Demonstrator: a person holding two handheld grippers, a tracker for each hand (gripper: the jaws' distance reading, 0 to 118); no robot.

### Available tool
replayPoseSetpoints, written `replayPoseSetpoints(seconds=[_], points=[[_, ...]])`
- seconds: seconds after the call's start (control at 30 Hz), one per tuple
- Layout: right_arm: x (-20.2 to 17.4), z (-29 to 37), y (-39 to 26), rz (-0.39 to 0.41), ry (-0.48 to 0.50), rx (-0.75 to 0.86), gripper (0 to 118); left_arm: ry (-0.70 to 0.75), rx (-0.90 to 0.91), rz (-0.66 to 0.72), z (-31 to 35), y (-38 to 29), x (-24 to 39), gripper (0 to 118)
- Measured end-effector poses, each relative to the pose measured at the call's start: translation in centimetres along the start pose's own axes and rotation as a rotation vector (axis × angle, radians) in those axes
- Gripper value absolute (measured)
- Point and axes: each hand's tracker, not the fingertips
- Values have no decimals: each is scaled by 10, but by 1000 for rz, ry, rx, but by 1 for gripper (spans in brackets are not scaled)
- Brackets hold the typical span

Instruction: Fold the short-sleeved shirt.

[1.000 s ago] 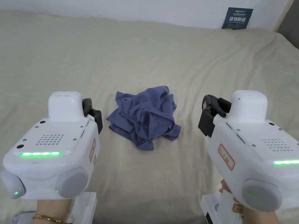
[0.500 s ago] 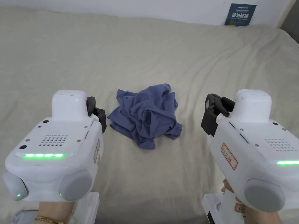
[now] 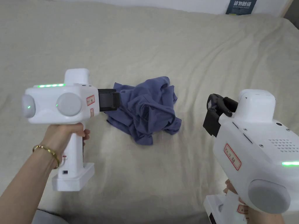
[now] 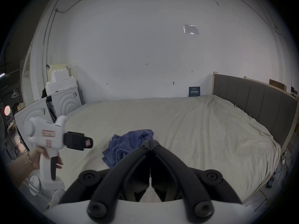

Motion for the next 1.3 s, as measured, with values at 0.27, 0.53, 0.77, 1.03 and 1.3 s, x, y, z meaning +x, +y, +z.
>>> replayPoseSetpoints(seconds=[0.27,0.53,0.77,1.03,1.3], points=[[18,-17,-9,-9,-30,-80,2,135,-228,-39,-90,24,15,107],[39,-26,-8,-48,-76,-103,2,116,-366,-38,-128,28,13,43],[42,-26,-8,-40,-90,-114,2,121,-338,-26,-115,29,18,3],[43,-58,14,-18,-50,-167,2,-34,-88,99,-43,39,-10,0],[34,-167,65,28,52,-368,114,-69,38,156,-1,25,-19,0]])
